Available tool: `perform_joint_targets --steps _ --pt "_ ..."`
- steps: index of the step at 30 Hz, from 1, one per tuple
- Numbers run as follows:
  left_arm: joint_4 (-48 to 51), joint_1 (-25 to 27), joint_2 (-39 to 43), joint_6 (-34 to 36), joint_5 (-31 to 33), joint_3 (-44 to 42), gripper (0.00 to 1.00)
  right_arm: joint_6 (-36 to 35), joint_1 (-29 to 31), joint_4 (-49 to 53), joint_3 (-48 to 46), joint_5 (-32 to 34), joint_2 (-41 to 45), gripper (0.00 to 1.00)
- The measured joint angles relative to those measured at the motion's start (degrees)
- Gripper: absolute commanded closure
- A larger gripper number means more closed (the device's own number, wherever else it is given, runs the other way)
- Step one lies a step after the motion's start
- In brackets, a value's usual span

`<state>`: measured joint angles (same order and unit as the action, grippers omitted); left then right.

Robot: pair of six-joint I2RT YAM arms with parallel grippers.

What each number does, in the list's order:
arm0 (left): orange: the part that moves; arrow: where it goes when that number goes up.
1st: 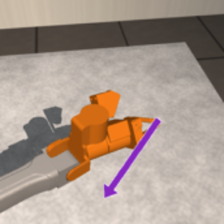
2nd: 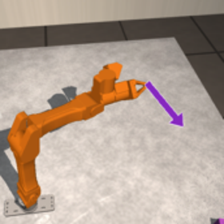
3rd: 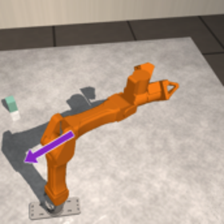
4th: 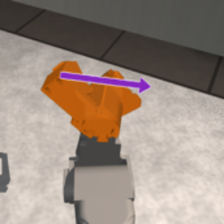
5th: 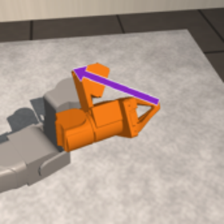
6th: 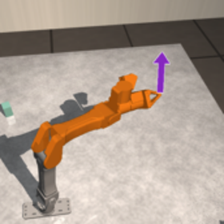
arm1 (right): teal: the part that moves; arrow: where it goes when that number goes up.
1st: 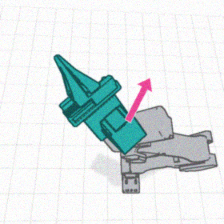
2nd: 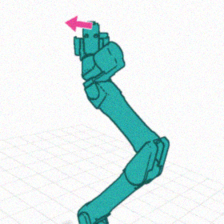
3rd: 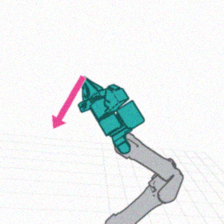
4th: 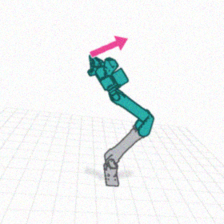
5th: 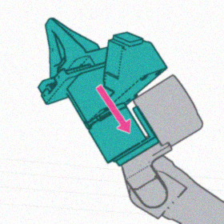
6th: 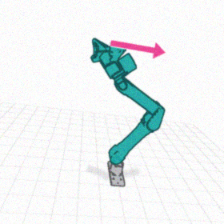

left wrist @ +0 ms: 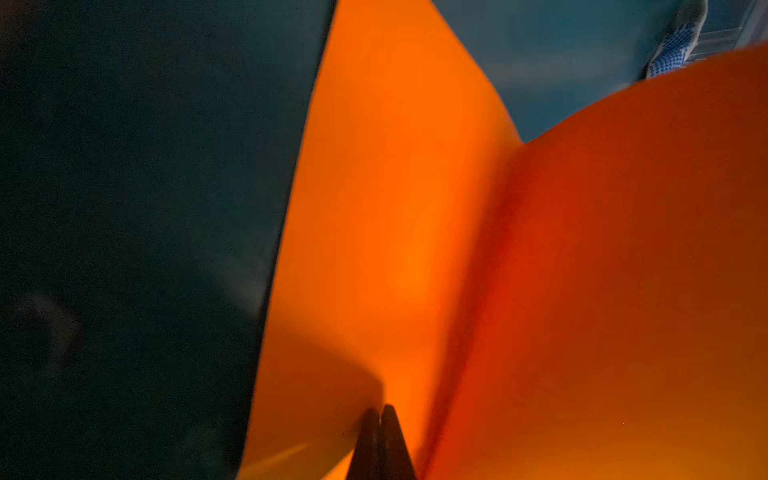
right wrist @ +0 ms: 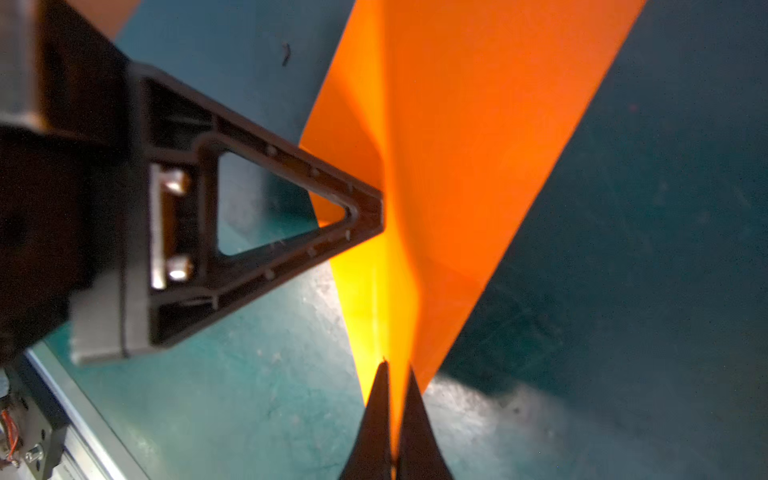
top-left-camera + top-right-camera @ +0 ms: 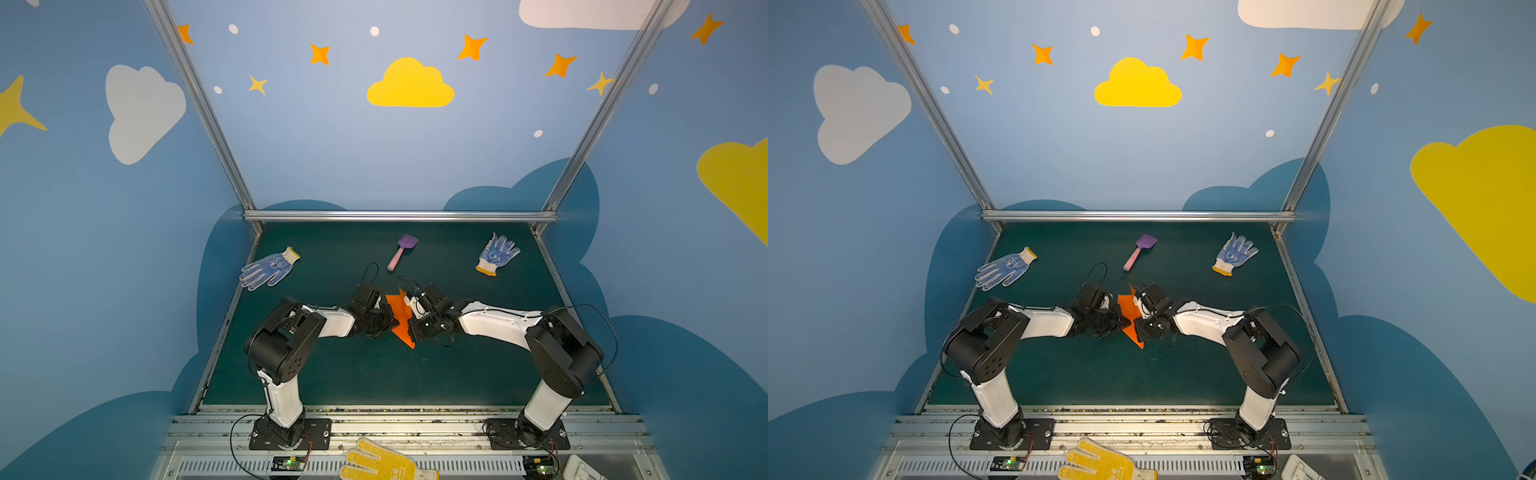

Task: Fold a paper plane with a square sheet of paper (fold left side to right side)
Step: 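Hold the folded paper upright with the left gripper while the right pinches its point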

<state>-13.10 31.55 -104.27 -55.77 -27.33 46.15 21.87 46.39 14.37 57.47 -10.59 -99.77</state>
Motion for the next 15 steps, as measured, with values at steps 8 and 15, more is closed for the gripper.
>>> perform_joint_targets --steps 8,15 --pt "-0.66 -0.04 0.0 0.0 -0.17 -0.31 0.96 -0.28 0.37 0.07 1.57 -1.46 -2.25 0.79" --pt "-0.68 -0.04 0.0 0.0 -0.17 -0.33 0.96 -0.24 0.37 0.04 1.57 -1.51 -2.47 0.85"
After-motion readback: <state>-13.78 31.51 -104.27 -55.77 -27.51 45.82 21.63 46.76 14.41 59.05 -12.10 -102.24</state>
